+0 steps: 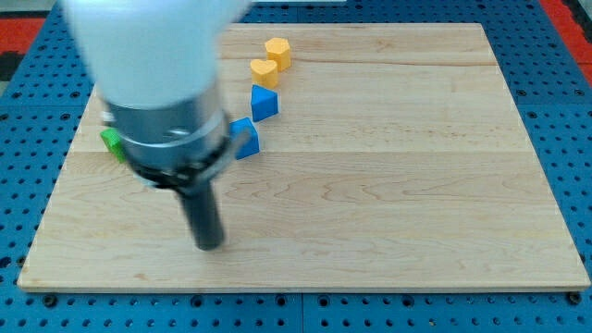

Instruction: Place the arm in between the green star and blue cube

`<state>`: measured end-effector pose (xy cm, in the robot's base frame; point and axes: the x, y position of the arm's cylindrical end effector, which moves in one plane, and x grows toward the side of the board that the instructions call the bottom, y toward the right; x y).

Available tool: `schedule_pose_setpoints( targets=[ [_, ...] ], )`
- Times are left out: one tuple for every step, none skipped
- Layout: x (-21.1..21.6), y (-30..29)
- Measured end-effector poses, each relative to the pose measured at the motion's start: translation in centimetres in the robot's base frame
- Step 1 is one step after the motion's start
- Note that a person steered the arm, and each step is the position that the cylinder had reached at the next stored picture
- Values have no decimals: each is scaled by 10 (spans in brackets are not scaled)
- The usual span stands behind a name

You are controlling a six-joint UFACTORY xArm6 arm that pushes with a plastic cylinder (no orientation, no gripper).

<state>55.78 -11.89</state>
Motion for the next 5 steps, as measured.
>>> schedule_pose_setpoints(
  targets=[
    [-45, -31],
    [-101, -42],
    [-138, -39],
    [-143, -19],
    [-148, 13]
  ],
)
